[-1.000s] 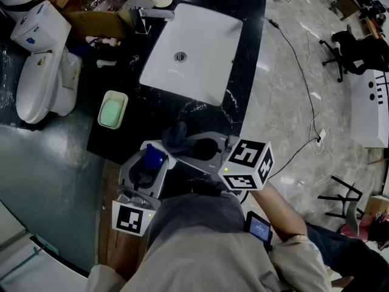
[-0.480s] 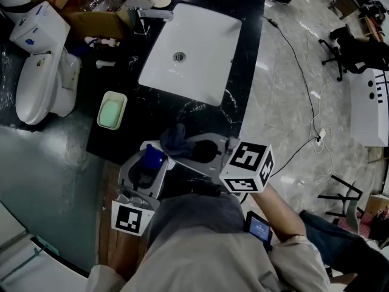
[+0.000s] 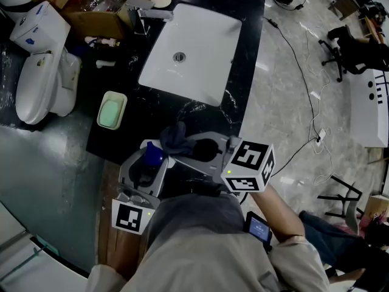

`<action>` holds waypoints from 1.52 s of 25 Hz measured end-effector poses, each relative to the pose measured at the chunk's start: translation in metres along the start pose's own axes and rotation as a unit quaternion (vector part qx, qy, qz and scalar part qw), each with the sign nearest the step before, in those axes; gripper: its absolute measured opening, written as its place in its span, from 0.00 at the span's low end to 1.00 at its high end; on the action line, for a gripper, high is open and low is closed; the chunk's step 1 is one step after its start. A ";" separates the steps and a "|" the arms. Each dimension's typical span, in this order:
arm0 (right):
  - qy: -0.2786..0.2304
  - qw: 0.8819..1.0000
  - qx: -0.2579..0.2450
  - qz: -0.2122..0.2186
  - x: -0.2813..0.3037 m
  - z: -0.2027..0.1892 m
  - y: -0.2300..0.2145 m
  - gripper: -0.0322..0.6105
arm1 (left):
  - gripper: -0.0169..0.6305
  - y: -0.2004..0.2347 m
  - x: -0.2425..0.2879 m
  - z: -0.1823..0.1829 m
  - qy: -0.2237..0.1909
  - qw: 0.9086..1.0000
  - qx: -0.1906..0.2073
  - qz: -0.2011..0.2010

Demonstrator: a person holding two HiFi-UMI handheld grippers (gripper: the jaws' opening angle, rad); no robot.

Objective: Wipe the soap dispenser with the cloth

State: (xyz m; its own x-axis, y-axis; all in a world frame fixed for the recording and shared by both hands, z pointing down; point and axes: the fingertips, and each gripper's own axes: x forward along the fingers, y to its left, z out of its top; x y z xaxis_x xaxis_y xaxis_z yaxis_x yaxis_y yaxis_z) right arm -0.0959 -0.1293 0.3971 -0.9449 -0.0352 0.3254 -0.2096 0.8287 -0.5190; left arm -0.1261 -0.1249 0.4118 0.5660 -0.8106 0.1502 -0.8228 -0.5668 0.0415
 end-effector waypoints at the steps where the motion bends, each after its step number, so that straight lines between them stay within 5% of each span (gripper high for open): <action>1: 0.000 1.000 0.001 0.001 0.000 0.000 0.001 0.16 | 0.24 0.000 -0.001 0.001 -0.002 1.000 0.001 0.000; 20: -0.039 0.999 -0.011 -0.015 -0.010 0.012 -0.002 0.16 | 0.25 -0.005 -0.013 0.007 -0.024 1.000 -0.015 -0.007; 30: -0.102 0.989 -0.067 -0.087 -0.038 0.028 -0.009 0.16 | 0.25 0.000 -0.027 0.024 -0.068 0.997 -0.030 0.020; 38: -0.119 0.988 -0.075 -0.065 -0.059 0.031 -0.010 0.16 | 0.25 -0.001 -0.035 0.025 -0.066 0.994 -0.040 0.081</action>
State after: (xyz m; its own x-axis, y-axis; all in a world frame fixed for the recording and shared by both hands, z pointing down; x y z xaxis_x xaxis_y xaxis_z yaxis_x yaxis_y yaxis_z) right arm -0.0462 -0.1528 0.3582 -0.9484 -0.2627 0.1776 -0.3108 0.8812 -0.3563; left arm -0.1437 -0.0995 0.3816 0.4231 -0.9055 0.0315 -0.9023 -0.4179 0.1061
